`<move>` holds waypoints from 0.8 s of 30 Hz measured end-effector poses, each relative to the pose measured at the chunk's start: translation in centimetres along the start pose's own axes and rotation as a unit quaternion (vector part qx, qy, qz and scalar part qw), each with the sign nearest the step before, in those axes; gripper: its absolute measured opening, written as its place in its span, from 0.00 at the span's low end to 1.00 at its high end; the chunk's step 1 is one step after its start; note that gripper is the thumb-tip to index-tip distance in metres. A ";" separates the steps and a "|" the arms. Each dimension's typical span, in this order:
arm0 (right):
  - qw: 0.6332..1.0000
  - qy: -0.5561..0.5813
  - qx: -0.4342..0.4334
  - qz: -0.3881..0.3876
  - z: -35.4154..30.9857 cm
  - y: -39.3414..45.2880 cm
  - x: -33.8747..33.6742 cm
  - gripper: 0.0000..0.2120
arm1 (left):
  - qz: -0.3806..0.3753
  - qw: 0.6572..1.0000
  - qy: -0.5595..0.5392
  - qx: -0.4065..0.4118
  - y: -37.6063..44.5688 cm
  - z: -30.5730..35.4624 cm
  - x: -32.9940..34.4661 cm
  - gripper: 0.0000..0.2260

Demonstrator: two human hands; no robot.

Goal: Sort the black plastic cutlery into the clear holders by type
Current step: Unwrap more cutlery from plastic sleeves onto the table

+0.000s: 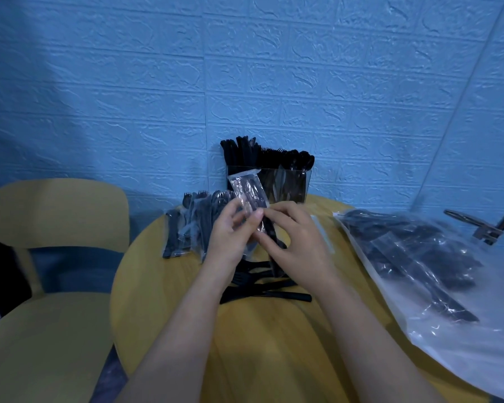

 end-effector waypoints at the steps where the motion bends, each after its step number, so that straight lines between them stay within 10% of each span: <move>1: 0.999 0.030 0.006 0.014 0.0 0.1 -0.3 0.16 | -0.004 1.000 -0.002 0.003 0.0 0.1 0.0 0.16; 9: 0.995 0.035 0.038 0.090 1.2 0.6 -2.0 0.14 | -0.095 0.991 0.079 0.048 -0.5 1.0 0.8 0.15; 17: 0.962 0.162 0.221 -0.002 3.4 0.8 -2.4 0.08 | -0.116 0.977 0.165 0.064 -0.4 0.6 0.2 0.10; 24: 0.874 0.343 0.322 0.117 4.9 0.3 -3.4 0.05 | 0.029 0.990 0.135 0.022 0.6 0.7 -2.5 0.03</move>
Point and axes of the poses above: each hand's wrist, its own y-axis towards the middle knuckle, its own x-axis out of the palm, z = x × y, the point moved 5 cm from there along y, towards the middle knuckle, and after that the axes turned 4 degrees about x, right-handed, at the moved point
